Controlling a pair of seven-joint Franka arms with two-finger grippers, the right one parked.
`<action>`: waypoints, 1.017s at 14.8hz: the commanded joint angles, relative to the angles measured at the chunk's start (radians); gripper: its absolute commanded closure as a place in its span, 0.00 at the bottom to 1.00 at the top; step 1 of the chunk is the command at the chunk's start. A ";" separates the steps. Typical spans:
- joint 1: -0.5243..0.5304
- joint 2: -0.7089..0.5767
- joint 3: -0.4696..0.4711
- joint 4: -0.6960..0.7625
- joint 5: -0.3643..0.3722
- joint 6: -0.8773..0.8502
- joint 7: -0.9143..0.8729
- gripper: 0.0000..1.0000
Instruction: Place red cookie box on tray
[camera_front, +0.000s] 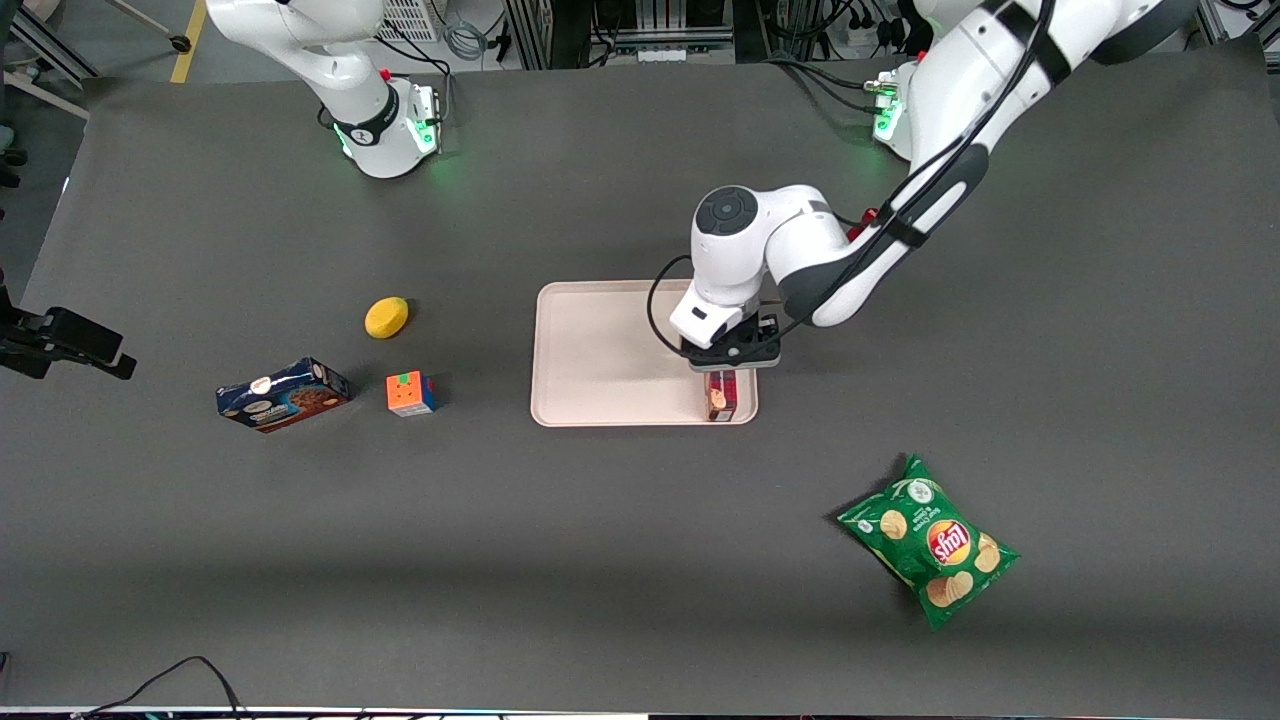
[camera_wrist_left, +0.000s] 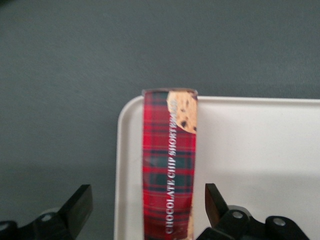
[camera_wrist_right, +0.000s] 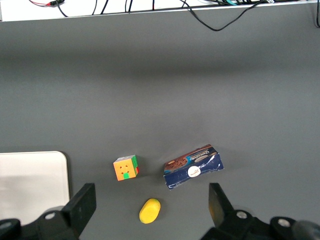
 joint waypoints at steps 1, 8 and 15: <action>0.033 -0.173 -0.011 0.007 -0.175 -0.067 0.140 0.00; 0.047 -0.569 0.239 0.056 -0.693 -0.328 0.848 0.00; 0.017 -0.721 0.596 0.068 -0.799 -0.483 1.020 0.00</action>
